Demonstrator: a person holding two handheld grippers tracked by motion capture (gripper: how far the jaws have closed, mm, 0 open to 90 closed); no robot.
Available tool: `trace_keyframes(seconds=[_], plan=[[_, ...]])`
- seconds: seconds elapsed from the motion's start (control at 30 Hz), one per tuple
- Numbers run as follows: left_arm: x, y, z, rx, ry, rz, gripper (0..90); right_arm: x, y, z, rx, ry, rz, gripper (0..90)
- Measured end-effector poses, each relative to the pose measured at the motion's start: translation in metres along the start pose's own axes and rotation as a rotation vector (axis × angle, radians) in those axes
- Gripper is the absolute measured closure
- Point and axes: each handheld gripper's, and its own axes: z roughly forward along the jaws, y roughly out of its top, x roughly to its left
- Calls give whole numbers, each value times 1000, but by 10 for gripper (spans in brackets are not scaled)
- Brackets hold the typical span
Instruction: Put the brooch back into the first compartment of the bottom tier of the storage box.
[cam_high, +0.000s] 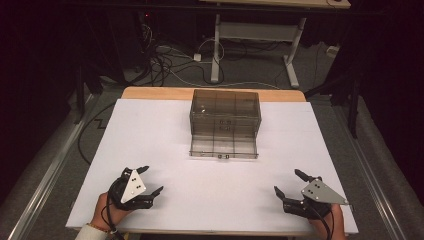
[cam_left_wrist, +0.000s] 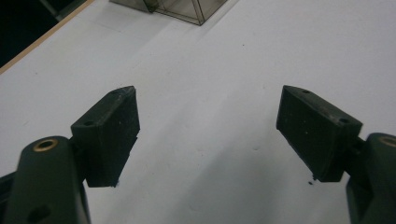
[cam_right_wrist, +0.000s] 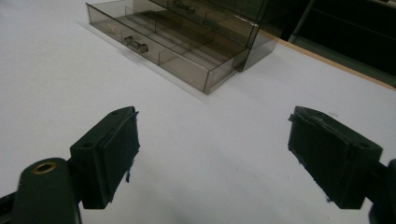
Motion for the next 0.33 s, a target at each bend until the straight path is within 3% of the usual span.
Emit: trace_keyframes(seconds=[0.33], plan=[[0,1,1,-2,4,-10,205,1,-2,2,14,-9,-26,166]])
